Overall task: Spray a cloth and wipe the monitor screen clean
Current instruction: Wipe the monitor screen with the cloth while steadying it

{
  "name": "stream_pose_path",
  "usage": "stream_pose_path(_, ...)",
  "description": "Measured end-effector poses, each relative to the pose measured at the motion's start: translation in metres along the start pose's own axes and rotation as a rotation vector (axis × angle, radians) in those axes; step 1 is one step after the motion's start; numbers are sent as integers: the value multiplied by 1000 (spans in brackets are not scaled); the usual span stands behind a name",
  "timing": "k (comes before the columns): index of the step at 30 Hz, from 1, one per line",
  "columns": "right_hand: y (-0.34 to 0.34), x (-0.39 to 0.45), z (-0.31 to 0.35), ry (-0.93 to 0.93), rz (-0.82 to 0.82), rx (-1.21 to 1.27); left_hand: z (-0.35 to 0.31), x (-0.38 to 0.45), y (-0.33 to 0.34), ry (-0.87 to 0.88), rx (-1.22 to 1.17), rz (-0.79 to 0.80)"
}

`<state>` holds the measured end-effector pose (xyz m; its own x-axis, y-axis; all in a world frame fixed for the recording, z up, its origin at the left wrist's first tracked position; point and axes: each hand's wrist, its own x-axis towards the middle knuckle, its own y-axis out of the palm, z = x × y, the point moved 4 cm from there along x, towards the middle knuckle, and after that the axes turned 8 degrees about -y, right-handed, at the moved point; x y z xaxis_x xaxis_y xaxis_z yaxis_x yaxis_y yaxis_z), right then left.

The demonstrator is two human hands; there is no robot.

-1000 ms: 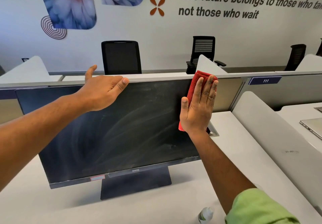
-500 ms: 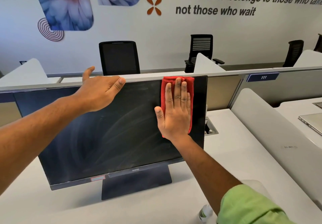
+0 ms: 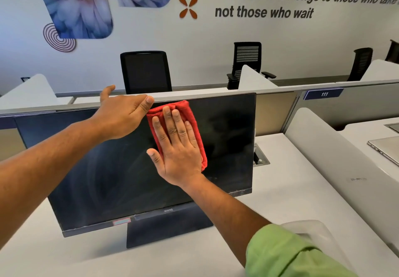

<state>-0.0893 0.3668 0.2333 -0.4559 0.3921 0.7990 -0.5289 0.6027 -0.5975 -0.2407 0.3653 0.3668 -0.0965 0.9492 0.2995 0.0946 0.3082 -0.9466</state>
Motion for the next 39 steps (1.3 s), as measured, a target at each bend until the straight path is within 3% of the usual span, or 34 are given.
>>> stream_pose_path(10, -25, -12, -51, 43, -18, -106, 5, -2, 0, 23, -43, 24)
stream_pose_path(18, -59, -41, -150, 408, -111, -157, 6, 0, 1, 32, -58, 20)
stream_pose_path(23, -61, -35, -142, 579, -193, -97, 5, -1, 0, 12, -56, 16)
stream_pose_path(34, -13, 8, -13, 147, -47, 38, 2, 0, 1, 0, -23, 5)
stream_pose_path(39, 3, -4, 24, -171, 25, 81, 2, 3, 2, 10, -58, 13)
